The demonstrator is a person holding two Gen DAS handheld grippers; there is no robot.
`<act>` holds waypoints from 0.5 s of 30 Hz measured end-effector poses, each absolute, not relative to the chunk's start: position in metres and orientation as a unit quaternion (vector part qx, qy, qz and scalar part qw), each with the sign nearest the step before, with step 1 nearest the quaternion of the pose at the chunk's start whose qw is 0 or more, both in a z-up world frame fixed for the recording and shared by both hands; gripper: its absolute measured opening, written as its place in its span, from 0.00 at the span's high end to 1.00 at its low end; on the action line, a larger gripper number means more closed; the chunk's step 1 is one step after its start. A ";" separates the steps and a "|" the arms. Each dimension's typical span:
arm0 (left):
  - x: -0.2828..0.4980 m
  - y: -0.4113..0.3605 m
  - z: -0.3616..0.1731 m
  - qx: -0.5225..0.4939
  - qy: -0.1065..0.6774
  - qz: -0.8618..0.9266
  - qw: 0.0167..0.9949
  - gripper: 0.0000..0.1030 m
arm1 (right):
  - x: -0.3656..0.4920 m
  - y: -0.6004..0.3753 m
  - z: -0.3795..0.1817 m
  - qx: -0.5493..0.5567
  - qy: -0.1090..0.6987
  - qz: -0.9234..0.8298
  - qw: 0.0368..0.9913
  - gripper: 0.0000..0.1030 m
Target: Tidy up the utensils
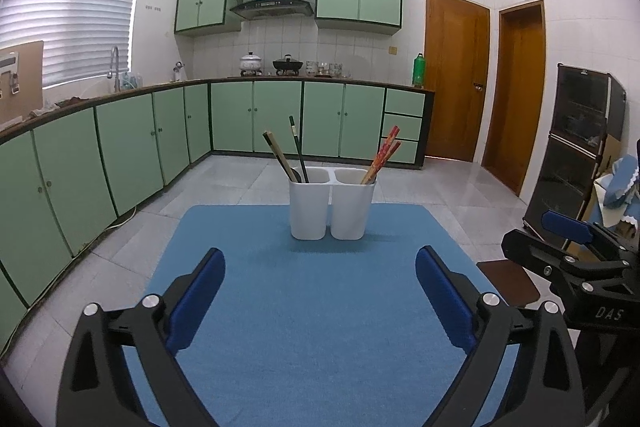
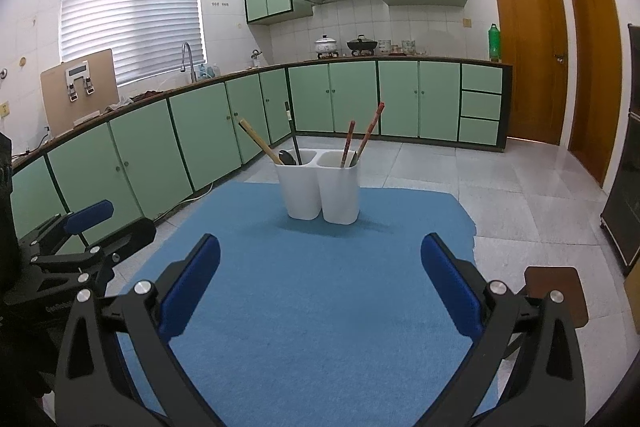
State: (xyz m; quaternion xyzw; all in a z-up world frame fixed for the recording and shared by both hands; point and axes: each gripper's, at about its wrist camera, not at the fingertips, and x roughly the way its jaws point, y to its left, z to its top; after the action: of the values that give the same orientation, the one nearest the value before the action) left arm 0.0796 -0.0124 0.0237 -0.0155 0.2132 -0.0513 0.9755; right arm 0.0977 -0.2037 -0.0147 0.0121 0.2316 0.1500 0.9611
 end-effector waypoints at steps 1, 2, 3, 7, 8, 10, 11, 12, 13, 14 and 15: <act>0.079 -0.012 0.024 -0.016 0.213 -0.051 0.976 0.08 | 0.098 -0.204 -0.015 0.012 0.231 0.150 0.961 0.05; 0.079 -0.012 0.024 -0.016 0.213 -0.051 0.976 0.08 | 0.097 -0.204 -0.014 0.011 0.231 0.150 0.961 0.05; 0.079 -0.011 0.025 -0.016 0.212 -0.050 0.976 0.08 | 0.097 -0.203 -0.014 0.010 0.231 0.150 0.961 0.05; 0.078 -0.011 0.026 -0.015 0.210 -0.049 0.976 0.08 | 0.097 -0.203 -0.012 0.009 0.229 0.151 0.962 0.05; 0.078 -0.010 0.026 -0.015 0.209 -0.049 0.977 0.08 | 0.097 -0.203 -0.012 0.008 0.229 0.151 0.962 0.05; 0.077 -0.011 0.026 -0.014 0.209 -0.048 0.977 0.08 | 0.097 -0.202 -0.011 0.007 0.229 0.151 0.962 0.05; 0.077 -0.011 0.026 -0.015 0.209 -0.048 0.977 0.08 | 0.097 -0.202 -0.011 0.006 0.228 0.152 0.962 0.05; 0.077 -0.010 0.026 -0.016 0.208 -0.048 0.977 0.08 | 0.096 -0.201 -0.011 0.006 0.228 0.152 0.962 0.05; 0.077 -0.010 0.026 -0.016 0.208 -0.047 0.977 0.08 | 0.096 -0.201 -0.011 0.006 0.227 0.152 0.962 0.05; 0.077 -0.010 0.027 -0.016 0.208 -0.047 0.977 0.08 | 0.096 -0.201 -0.011 0.005 0.227 0.152 0.962 0.05; 0.077 -0.010 0.027 -0.015 0.207 -0.047 0.977 0.08 | 0.097 -0.201 -0.011 0.005 0.227 0.152 0.962 0.05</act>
State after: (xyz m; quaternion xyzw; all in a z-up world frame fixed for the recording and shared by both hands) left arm 0.0766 -0.0098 0.0268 -0.0153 0.2071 -0.0466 0.9771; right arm 0.0966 -0.2013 -0.0105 0.0052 0.2272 0.1521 0.9619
